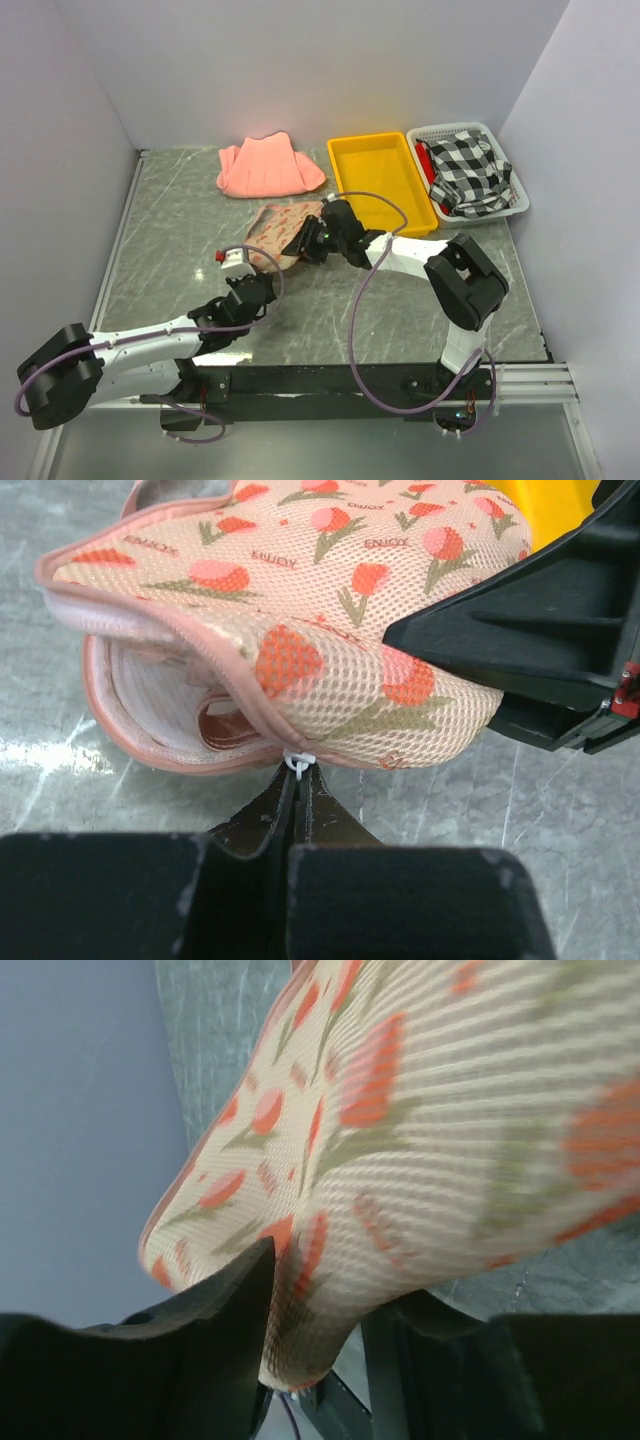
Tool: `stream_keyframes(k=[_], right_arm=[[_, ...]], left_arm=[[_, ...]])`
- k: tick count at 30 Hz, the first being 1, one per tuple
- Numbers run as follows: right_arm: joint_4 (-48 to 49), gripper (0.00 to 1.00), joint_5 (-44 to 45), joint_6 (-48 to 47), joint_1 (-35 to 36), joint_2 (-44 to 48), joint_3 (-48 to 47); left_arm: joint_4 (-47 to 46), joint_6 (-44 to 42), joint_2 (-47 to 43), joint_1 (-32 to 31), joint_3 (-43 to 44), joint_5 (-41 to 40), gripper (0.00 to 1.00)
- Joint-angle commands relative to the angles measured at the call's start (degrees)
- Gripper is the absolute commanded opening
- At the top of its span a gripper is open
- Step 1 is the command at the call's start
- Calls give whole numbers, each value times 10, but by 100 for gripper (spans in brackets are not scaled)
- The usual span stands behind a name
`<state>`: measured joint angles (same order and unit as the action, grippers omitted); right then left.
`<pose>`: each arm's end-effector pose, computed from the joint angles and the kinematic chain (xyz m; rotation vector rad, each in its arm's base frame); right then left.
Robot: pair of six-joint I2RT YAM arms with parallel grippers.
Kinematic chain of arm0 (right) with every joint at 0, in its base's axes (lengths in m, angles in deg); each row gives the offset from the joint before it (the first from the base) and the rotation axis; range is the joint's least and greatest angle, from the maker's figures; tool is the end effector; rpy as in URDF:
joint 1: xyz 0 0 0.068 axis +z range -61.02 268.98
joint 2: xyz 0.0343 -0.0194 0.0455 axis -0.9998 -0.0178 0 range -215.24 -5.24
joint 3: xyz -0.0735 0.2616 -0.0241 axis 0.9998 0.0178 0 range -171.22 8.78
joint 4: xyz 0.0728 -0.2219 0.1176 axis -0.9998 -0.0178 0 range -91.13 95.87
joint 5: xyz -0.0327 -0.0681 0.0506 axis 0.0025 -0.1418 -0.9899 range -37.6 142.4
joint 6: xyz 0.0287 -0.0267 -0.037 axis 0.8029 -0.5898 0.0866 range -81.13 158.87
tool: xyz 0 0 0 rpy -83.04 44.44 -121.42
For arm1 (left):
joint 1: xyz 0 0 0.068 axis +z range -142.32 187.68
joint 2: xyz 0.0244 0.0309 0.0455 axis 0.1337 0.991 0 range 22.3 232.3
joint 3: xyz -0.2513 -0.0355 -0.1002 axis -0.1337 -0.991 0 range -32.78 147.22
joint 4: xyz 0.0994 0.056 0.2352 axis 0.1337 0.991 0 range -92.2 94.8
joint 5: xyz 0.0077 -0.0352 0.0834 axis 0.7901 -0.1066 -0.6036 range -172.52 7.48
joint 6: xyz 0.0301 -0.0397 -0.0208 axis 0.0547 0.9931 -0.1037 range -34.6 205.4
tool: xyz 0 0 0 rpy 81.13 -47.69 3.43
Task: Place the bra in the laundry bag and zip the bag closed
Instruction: Zip the zipper on the laundry bag.
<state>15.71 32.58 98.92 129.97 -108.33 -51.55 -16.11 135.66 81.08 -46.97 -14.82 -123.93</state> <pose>0.2869 0.2654 0.1900 0.1753 2.4466 1.2964 0.1335 -0.1475 0.1790 -0.3672 1.9131 -0.4864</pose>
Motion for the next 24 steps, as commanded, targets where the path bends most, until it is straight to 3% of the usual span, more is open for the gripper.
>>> stream_keyframes(k=[1,2,3,9,16,24], right_arm=[[37,48,-49,21,2,-2,-1],[38,50,-51,25,2,-2,0],[43,65,-56,32,3,-4,5],[83,67,-82,88,3,11,51],[54,67,-59,107,9,61,91],[116,67,-28,151,15,61,130]], left_arm=[[-37,32,17,-6,1,1,1],[-40,33,21,-8,4,2,1],[-43,32,25,-11,7,3,1],[-63,27,66,-22,30,14,1],[-96,24,120,-39,48,33,1],[-118,12,150,-54,67,52,1]])
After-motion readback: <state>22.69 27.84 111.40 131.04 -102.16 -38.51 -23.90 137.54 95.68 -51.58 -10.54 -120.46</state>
